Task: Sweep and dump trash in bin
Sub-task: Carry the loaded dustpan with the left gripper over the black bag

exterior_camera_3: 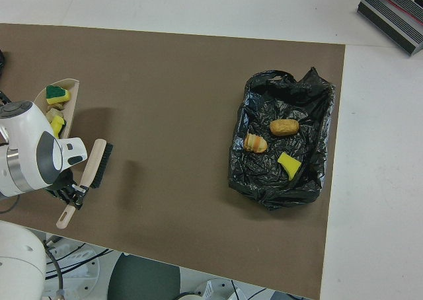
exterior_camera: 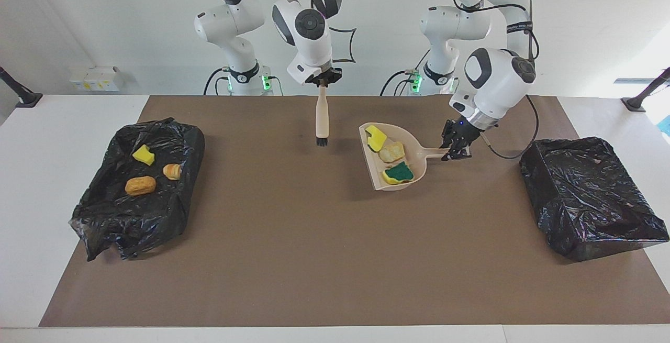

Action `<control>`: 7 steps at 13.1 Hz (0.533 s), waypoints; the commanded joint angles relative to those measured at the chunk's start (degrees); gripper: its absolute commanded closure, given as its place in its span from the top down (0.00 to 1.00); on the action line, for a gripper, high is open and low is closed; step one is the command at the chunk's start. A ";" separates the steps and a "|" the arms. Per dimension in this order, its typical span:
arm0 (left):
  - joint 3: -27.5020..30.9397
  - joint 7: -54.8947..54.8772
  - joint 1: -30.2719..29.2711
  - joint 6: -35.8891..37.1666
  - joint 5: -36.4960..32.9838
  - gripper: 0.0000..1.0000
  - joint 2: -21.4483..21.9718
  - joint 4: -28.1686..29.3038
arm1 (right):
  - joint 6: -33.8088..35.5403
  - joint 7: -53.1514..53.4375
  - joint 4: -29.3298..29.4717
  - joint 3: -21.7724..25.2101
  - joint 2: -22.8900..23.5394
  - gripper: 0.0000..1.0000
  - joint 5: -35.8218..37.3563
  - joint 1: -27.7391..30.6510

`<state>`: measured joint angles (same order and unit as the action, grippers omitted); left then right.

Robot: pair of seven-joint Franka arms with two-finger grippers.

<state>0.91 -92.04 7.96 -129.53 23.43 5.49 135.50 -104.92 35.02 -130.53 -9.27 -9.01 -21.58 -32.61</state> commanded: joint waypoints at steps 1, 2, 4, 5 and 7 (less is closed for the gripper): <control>-0.03 -2.18 -5.47 11.71 1.01 0.00 -0.12 -8.63 | -5.97 1.63 -0.43 -0.13 3.02 0.00 -3.02 -2.44; -0.03 -2.18 -7.23 14.72 0.31 0.00 -1.44 -12.07 | -8.26 3.20 -0.34 -0.13 4.43 0.00 -3.46 -3.59; -0.03 -2.01 -9.96 20.78 -4.42 0.00 -4.68 -19.88 | -12.22 4.36 0.27 -0.13 7.85 0.00 -3.47 -6.49; -0.03 -2.09 -11.63 23.51 -6.27 0.00 -6.35 -23.49 | -12.58 4.18 0.27 -0.13 8.04 0.00 -3.47 -6.50; -0.12 -3.66 -14.89 26.16 -10.40 0.00 -10.48 -30.52 | -12.76 2.70 0.36 -0.13 8.22 0.00 -3.38 -6.50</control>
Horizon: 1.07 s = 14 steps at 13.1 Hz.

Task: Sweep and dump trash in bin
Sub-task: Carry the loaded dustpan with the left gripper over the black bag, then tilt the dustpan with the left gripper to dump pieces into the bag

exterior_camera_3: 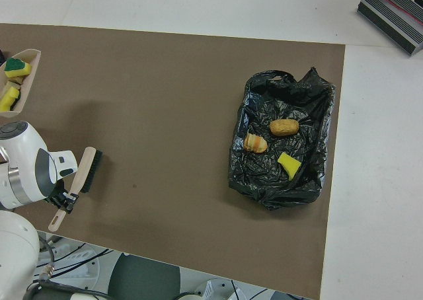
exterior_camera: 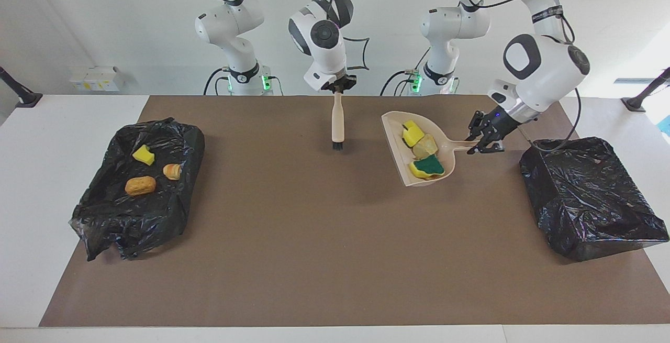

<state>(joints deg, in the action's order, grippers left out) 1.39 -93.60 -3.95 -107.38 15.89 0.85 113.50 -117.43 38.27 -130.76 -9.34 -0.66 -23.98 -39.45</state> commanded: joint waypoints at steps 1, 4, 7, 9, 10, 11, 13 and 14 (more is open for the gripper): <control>-0.60 -3.33 -4.13 4.81 -4.89 0.00 -7.68 -11.86 | -0.43 -2.83 0.68 0.11 0.21 0.00 -0.98 0.68; -0.51 -3.60 -8.96 6.57 -10.77 0.00 -11.64 -19.34 | -2.01 -4.08 1.91 0.29 2.06 0.00 -0.37 3.06; -0.77 -7.01 -15.81 7.09 -12.64 0.00 -16.91 -26.63 | -2.01 -4.52 1.74 0.29 2.15 0.00 -0.28 3.85; -0.60 -10.10 -18.18 7.10 -15.00 0.00 -18.68 -29.99 | -2.36 -5.92 1.83 0.29 2.76 0.00 -0.28 3.85; -0.60 -10.89 -19.42 6.49 -15.97 0.00 -19.12 -30.96 | -2.37 -6.79 1.74 0.29 2.85 0.00 -0.28 3.85; -0.51 -11.25 -20.39 5.96 -17.37 0.00 -20.26 -33.14 | -2.28 -8.54 1.65 0.29 2.85 0.00 -0.28 3.85; -0.42 -11.34 -20.66 5.78 -23.43 0.00 -24.12 -40.17 | -2.28 -9.88 1.48 0.29 2.77 0.00 -0.28 3.85; -0.16 -11.34 -20.84 4.39 -24.32 0.00 -24.40 -40.55 | -2.19 -9.88 1.48 0.29 2.77 0.00 -0.28 3.94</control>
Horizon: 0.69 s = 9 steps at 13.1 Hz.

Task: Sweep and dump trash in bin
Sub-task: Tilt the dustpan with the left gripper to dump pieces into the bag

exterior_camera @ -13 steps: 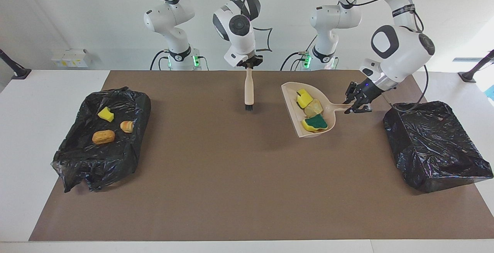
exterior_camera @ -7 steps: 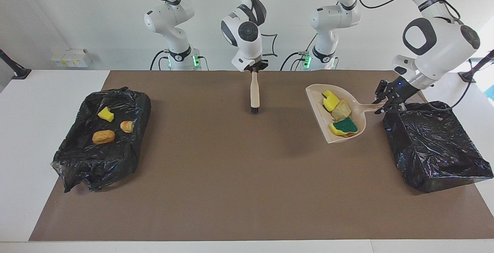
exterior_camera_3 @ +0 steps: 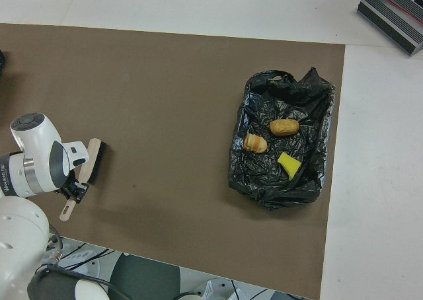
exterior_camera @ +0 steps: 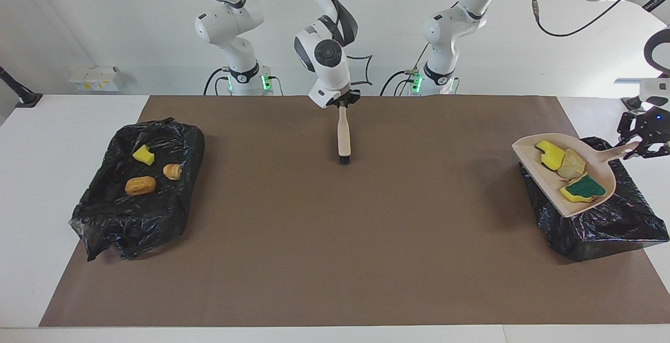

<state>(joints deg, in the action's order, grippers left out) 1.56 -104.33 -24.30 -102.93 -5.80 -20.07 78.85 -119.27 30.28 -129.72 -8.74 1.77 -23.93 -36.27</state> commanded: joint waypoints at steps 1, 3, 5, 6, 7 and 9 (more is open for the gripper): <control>-0.06 -1.14 -0.49 -2.34 -5.33 0.00 -3.49 -5.90 | -0.35 -1.54 0.35 -0.31 0.43 0.12 -0.33 0.85; -0.06 -1.49 -0.31 -5.52 -11.49 0.00 -3.66 -5.46 | -0.35 -1.27 0.34 -0.31 0.43 0.29 -0.41 1.90; -0.06 -1.58 0.38 -7.54 -17.10 0.00 -3.75 -5.28 | -0.26 -1.36 0.34 -0.31 0.43 0.55 -0.42 1.99; -0.06 -1.41 0.74 -9.81 -21.31 0.00 -3.67 -4.76 | -0.26 -1.97 0.43 -0.31 0.52 1.00 -0.33 2.08; -0.06 -1.49 0.91 -12.10 -24.05 0.00 -3.14 -2.93 | -0.17 -2.24 0.61 -0.31 0.60 1.00 -0.33 2.08; -0.06 -1.06 2.31 -13.17 -27.57 0.00 -1.74 0.33 | -0.17 -1.98 0.87 -0.31 0.87 1.00 -0.24 2.08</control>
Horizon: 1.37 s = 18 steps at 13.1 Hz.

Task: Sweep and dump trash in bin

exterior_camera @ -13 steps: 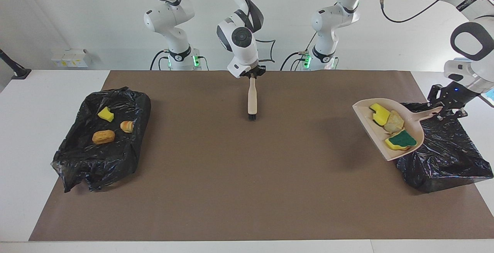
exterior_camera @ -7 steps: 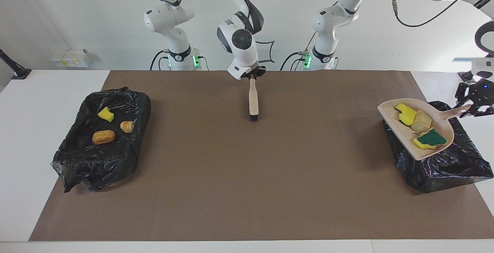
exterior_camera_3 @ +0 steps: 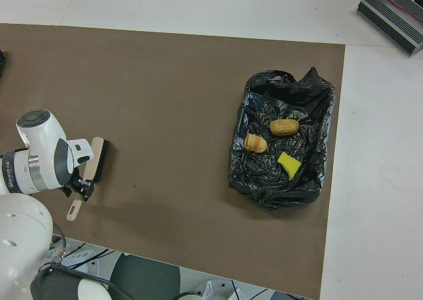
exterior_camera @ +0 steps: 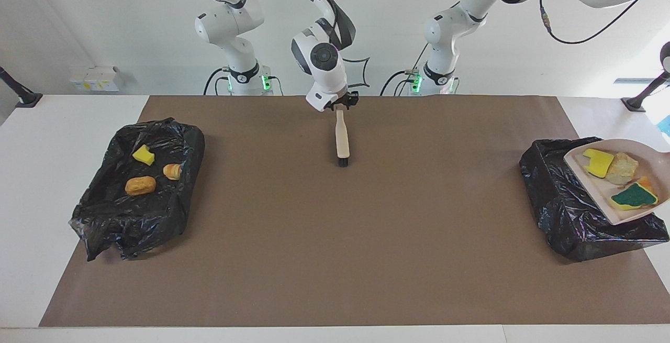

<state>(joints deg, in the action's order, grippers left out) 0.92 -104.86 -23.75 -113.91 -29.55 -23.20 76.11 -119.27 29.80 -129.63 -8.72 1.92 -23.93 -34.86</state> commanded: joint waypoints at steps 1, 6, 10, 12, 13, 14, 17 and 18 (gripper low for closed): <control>0.57 -0.17 2.82 -2.97 -8.37 0.00 2.18 4.74 | -0.17 -1.50 0.96 -0.25 0.72 1.00 0.02 0.67; 0.57 12.29 6.25 -4.83 -24.03 0.00 8.42 14.67 | 0.45 -1.50 4.91 0.02 0.72 1.00 9.30 8.47; 0.57 12.58 8.45 -4.12 -30.90 0.00 14.14 17.49 | 0.79 -1.76 9.39 0.02 0.63 1.00 21.71 18.49; 0.57 12.58 8.19 -4.91 -35.30 0.00 15.63 17.50 | 1.84 -1.94 11.85 0.02 0.19 1.00 25.14 23.33; 0.57 12.66 8.37 -4.65 -36.27 0.00 16.33 17.50 | 3.24 -2.55 13.77 0.02 0.28 1.00 26.72 25.70; 0.57 12.66 8.63 -3.87 -38.45 0.00 16.60 17.58 | 5.00 -3.77 15.71 0.02 0.37 1.00 27.26 27.72; 0.31 15.99 10.13 -2.28 -39.36 0.00 18.09 19.85 | 9.92 -12.19 20.63 0.02 -0.42 1.00 27.44 33.87; 0.05 17.83 10.30 -1.76 -39.09 0.00 18.71 20.74 | 12.90 -15.70 22.82 0.10 -0.86 1.00 27.44 35.03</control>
<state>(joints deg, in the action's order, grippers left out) 0.68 -91.00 -14.69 -116.77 -67.21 -7.61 92.53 -110.86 19.17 -110.43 -7.92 1.64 2.58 -2.47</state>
